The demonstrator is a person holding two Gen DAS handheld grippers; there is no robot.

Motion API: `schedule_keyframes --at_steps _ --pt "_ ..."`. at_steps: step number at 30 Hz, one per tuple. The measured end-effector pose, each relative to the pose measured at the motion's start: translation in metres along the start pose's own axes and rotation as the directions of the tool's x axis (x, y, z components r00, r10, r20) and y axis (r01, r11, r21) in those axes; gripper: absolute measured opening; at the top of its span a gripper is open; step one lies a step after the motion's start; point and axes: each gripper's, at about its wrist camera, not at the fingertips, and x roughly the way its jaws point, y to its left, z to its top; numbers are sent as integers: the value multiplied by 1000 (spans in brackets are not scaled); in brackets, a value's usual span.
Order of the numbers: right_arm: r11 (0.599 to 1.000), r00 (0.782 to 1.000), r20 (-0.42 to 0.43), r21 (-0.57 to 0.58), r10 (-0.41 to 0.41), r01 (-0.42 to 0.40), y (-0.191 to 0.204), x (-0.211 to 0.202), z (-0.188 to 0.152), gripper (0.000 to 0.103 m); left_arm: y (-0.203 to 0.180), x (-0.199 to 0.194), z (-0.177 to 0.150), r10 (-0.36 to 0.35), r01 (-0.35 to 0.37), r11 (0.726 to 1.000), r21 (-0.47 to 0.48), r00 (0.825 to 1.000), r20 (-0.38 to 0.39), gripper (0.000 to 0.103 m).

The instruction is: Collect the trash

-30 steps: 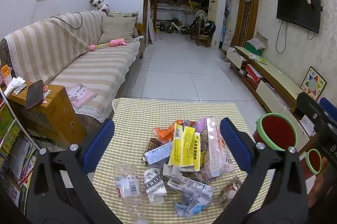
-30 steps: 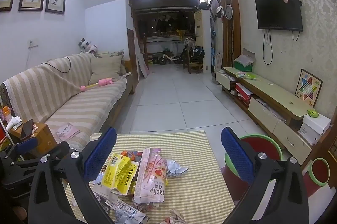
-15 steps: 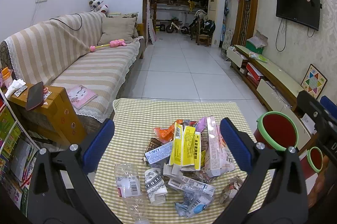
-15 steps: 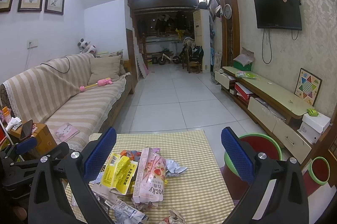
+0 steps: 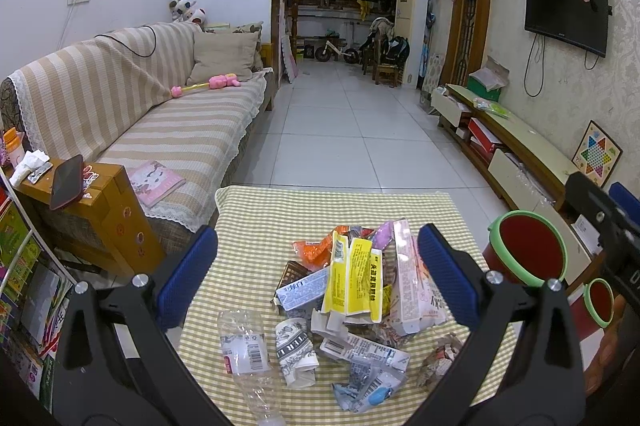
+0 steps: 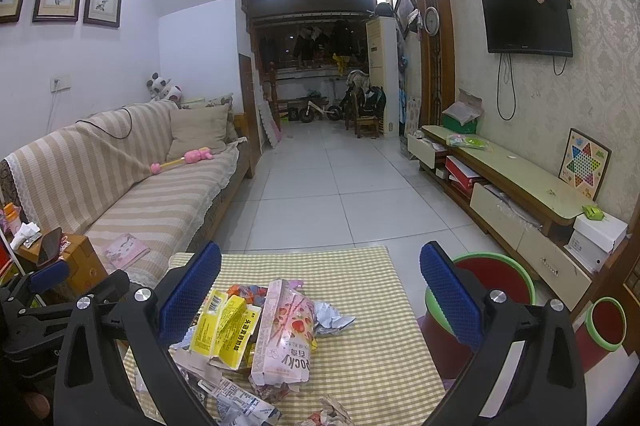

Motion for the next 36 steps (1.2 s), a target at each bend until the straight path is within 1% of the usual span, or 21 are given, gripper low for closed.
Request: schedule_keyframes --at_steps 30,36 --pt "1000 1000 -7 0 0 0 0 2 -1 96 1 1 -2 3 -3 1000 3 1000 -3 98" --pt "1000 1000 -17 4 -1 1 -13 0 -7 96 2 2 -3 4 -4 1000 2 1000 -4 98"
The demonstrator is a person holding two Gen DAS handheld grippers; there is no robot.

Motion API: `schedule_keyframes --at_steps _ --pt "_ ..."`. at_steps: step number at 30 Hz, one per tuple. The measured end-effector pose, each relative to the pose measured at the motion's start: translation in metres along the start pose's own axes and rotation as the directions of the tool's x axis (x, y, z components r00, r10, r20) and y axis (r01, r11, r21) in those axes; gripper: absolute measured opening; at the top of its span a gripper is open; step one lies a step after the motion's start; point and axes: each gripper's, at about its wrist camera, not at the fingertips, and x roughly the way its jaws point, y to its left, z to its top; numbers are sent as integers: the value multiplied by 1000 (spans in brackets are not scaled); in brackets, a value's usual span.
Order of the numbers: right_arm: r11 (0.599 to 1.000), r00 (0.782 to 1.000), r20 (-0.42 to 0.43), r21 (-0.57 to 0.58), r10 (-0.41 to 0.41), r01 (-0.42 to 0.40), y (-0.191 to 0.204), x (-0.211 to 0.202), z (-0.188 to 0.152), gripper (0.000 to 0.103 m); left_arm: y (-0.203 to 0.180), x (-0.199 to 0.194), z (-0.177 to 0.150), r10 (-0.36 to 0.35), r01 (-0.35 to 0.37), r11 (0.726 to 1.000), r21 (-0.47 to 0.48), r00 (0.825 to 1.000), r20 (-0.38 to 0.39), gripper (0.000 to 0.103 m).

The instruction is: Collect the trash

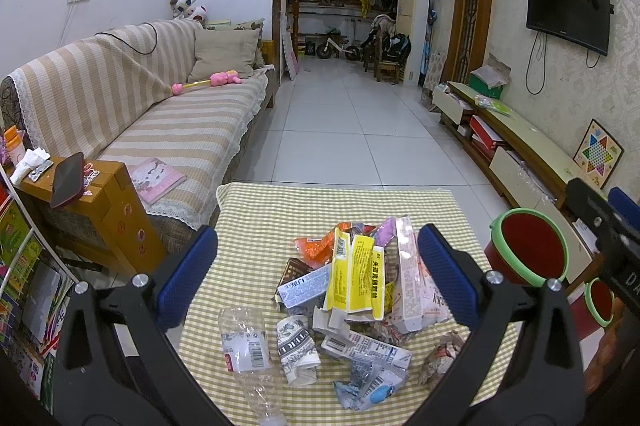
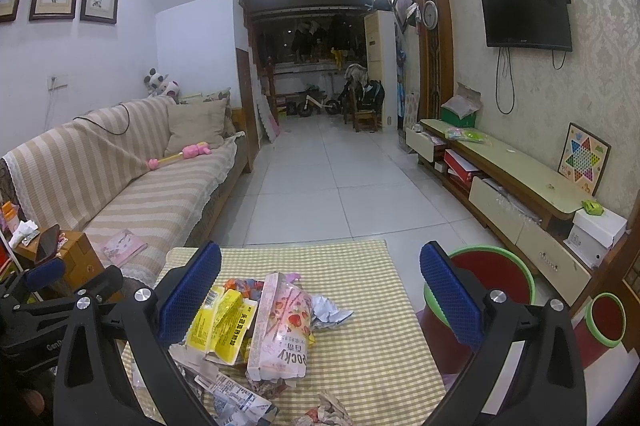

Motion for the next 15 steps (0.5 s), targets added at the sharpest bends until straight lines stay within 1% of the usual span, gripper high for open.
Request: schedule_keyframes --at_steps 12,15 --pt "1000 1000 -14 0 -3 3 3 4 -1 96 3 0 -5 2 -2 1000 1 1000 -8 98" --pt "1000 1000 -29 -9 -5 4 2 7 -3 96 7 2 -9 5 -5 1000 3 1000 -15 98"
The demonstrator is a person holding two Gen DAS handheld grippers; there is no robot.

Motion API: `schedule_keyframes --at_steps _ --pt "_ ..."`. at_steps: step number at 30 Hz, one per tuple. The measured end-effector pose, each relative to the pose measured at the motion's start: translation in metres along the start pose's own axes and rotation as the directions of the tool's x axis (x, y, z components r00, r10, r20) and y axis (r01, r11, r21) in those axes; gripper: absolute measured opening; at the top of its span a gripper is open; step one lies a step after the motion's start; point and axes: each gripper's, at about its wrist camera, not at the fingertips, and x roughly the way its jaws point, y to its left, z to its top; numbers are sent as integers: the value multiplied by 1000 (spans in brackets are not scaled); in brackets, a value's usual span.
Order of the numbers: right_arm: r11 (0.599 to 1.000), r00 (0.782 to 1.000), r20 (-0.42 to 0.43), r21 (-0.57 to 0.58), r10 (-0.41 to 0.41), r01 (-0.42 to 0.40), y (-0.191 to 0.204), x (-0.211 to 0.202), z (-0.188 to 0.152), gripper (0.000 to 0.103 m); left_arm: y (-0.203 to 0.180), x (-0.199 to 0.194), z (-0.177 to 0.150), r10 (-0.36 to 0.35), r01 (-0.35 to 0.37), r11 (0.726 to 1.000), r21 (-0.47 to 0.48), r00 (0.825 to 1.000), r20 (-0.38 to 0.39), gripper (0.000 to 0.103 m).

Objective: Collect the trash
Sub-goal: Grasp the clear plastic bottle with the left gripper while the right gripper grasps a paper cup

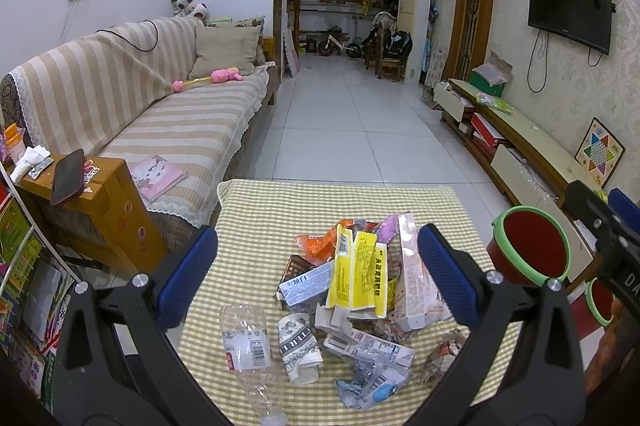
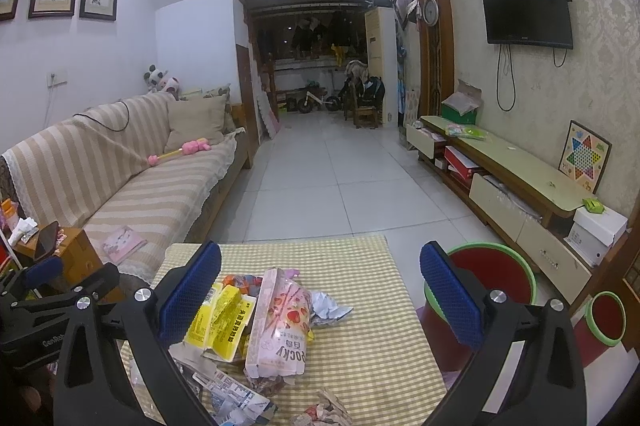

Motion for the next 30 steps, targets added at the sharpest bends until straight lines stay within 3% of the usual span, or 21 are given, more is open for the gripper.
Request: schedule_keyframes --at_steps 5,9,12,14,18,21,23,27,30 --pt "999 998 -65 -31 22 -24 -4 13 -9 96 16 10 -10 -1 1 1000 -7 999 -41 98" --pt "988 973 -200 -85 111 -130 -2 32 -35 96 29 27 -37 -5 9 999 33 992 -127 96" --pt "977 933 -328 -97 147 -188 4 49 -63 96 35 46 -63 -29 40 998 43 971 -237 69" --pt "978 914 -378 -82 147 -191 2 54 -78 96 38 58 -78 -52 63 998 25 953 -297 65" --pt "980 900 -408 -50 157 -194 -2 54 -90 96 41 88 -96 -78 74 997 -24 923 -376 65" --pt "981 900 -416 -72 132 -177 -3 51 -93 96 37 118 -101 -70 74 997 -9 890 -450 65" --pt "983 901 -418 -80 118 -166 -4 50 -88 96 40 123 -101 -67 71 997 -9 883 -464 65" --pt "982 895 -424 -59 141 -182 -10 47 -89 96 55 108 -104 -65 59 998 -26 884 -462 65" --pt "970 884 -429 -66 186 -236 1 49 -90 96 73 104 -117 -36 14 999 -49 867 -497 65"
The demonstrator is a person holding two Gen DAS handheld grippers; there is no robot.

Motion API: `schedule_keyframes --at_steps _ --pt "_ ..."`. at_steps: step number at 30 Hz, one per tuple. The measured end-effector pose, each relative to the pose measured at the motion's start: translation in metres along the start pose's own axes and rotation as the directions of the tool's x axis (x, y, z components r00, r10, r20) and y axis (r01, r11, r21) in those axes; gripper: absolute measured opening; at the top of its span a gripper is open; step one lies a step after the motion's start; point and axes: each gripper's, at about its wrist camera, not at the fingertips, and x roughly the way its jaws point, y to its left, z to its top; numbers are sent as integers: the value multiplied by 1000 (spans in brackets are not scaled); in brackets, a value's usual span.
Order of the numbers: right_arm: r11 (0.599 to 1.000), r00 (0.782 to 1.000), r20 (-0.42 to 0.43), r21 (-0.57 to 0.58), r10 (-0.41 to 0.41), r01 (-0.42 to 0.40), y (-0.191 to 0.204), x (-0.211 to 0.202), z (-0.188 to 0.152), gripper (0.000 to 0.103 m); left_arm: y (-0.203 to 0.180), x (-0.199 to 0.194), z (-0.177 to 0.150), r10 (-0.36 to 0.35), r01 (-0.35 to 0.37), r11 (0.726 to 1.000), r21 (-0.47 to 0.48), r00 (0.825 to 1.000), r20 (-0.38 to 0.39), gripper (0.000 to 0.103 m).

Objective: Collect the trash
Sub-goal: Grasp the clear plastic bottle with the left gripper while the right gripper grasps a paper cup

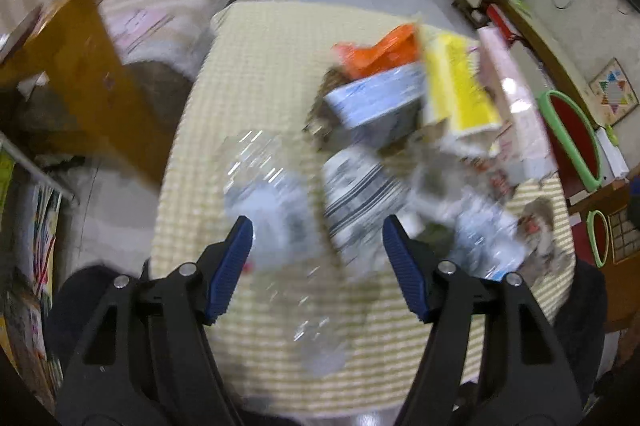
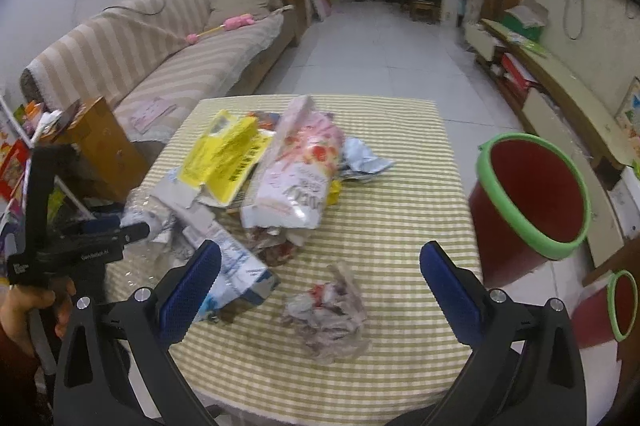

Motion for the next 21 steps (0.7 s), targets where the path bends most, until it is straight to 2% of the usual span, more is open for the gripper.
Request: schedule_keyframes --at_steps 1,6,8,10,11,12,15,18,21 --pt "1000 1000 1 -11 25 -25 6 1 2 96 4 5 -1 2 -2 1000 -12 1000 -12 65" --pt "988 989 -31 -54 143 -145 32 10 9 74 13 32 -6 2 -6 999 -53 998 -66 65" --pt "980 982 -51 -71 182 -186 43 14 9 69 15 41 -4 -11 7 998 -67 997 -70 65" --pt "962 961 -87 -61 262 -268 54 20 9 64 19 47 -1 -26 21 997 -79 997 -71 58" --pt "950 948 -105 -50 301 -307 58 24 8 58 20 48 1 -35 29 996 -87 997 -66 57" --pt "935 928 -130 -26 348 -354 64 30 8 56 23 47 3 -45 39 995 -97 997 -58 55" --pt "908 894 -175 0 412 -418 83 43 8 54 32 36 3 -52 49 993 -111 998 -24 55" --pt "900 881 -212 -16 422 -435 105 57 10 53 42 14 0 -14 17 992 -123 999 29 55" --pt "900 869 -251 25 427 -435 118 81 13 53 53 -4 -3 14 -5 990 -143 998 63 55"
